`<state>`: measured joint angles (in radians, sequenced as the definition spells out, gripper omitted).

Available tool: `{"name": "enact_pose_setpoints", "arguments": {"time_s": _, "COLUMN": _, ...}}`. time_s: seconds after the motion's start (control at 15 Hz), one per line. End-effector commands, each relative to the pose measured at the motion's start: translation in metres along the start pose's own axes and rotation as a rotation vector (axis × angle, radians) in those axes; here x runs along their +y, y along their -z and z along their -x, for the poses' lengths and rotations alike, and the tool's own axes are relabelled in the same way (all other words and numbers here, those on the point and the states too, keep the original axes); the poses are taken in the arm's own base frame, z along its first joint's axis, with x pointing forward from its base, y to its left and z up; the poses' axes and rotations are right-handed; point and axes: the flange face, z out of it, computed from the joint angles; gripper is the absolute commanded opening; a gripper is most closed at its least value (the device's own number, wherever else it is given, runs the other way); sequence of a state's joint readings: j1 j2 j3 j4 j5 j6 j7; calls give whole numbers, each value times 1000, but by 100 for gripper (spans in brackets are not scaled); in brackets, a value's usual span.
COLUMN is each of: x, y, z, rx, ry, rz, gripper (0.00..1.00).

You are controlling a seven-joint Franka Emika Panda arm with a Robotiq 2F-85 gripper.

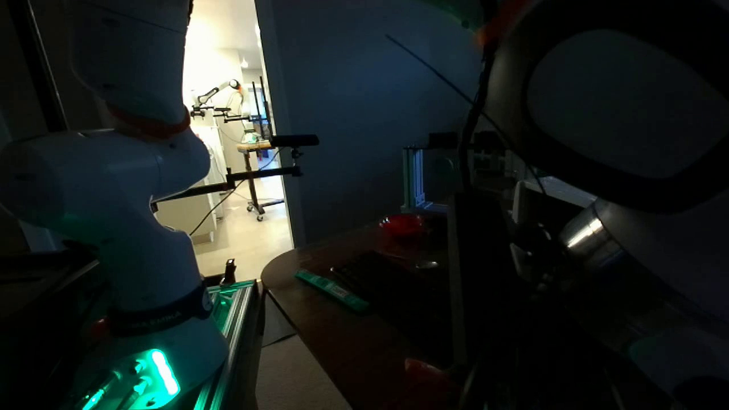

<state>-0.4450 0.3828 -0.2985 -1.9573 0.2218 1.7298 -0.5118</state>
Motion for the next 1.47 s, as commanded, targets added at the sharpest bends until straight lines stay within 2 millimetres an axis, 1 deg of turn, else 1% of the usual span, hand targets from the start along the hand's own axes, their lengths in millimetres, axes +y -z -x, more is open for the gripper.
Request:
{"name": "enact_pose_setpoints", "arguments": {"time_s": 0.0, "x": 5, "y": 7, "z": -8, "rx": -27, "ry": -14, "rz": -36, "gripper": 5}}
{"name": "enact_pose_setpoints", "arguments": {"time_s": 0.33, "x": 12, "y": 9, "z": -17, "rx": -36, "ry": -13, "rz": -60, "gripper": 5}}
{"name": "enact_pose_setpoints", "arguments": {"time_s": 0.53, "x": 16, "y": 2, "z": -26, "rx": -37, "ry": -8, "rz": -61, "gripper": 5}}
{"name": "enact_pose_setpoints", "arguments": {"time_s": 0.73, "x": 19, "y": -13, "z": -35, "rx": -42, "ry": 8, "rz": -61, "gripper": 5}}
{"name": "enact_pose_setpoints", "arguments": {"time_s": 0.93, "x": 19, "y": -18, "z": -41, "rx": -46, "ry": 17, "rz": -70, "gripper": 5}}
{"name": "enact_pose_setpoints", "arguments": {"time_s": 1.13, "x": 18, "y": -14, "z": -47, "rx": -16, "ry": 21, "rz": -62, "gripper": 5}}
{"name": "enact_pose_setpoints", "arguments": {"time_s": 1.4, "x": 23, "y": -2, "z": -49, "rx": 25, "ry": 12, "rz": -48, "gripper": 5}}
